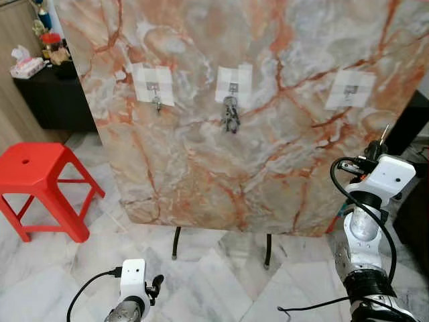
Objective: Hang keys on a hook
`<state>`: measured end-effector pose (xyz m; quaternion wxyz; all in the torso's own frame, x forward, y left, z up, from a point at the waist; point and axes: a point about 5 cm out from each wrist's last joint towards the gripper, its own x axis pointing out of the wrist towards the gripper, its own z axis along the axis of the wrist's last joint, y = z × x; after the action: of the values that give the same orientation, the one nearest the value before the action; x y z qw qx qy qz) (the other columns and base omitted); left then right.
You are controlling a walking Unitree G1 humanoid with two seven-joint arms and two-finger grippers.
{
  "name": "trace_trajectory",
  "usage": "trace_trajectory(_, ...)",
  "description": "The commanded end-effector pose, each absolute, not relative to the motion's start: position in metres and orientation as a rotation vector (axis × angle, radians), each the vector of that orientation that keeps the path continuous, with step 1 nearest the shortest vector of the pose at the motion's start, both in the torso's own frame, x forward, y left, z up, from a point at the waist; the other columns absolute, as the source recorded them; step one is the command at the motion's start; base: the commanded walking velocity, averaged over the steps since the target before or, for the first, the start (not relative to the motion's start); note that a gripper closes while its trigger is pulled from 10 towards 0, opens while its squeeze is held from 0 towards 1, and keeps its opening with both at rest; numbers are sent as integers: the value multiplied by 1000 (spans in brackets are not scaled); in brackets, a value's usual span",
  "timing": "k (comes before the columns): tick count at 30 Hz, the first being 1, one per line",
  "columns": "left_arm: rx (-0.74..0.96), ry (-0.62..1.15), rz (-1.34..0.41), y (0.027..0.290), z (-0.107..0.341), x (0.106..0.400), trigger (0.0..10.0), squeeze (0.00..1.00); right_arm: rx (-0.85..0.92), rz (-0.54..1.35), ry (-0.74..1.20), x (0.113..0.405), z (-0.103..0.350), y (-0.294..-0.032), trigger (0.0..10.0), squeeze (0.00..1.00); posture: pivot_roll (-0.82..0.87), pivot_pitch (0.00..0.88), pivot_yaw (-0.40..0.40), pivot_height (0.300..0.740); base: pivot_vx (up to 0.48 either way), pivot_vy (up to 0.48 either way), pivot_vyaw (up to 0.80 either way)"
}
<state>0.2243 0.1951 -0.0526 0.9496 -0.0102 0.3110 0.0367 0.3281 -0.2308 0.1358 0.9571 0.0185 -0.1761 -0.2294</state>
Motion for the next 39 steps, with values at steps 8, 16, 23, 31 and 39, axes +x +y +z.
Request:
trace_trajectory(8,-31,647,80,195,-54,223,10000,0,68,-463,-369,332,142,-229,10000,0,-14,0,-45,740,289,0,0)
trace_trajectory(16,-32,647,81,195,-54,223,10000,0,74,-461,-370,332,142,-228,10000,0,-14,0,-45,740,289,0,0)
trace_trajectory(23,-32,647,80,195,-54,223,10000,0,80,-462,-363,333,142,-228,10000,0,-12,0,-45,740,289,0,-445)
trace_trajectory(31,-32,647,82,195,-54,223,10000,0,82,-463,-377,332,144,-227,10000,0,-12,0,-44,740,288,0,-240)
trace_trajectory(39,-34,643,86,196,-54,223,10000,0,70,-485,-398,331,147,-230,10000,0,-12,0,-44,740,289,0,0)
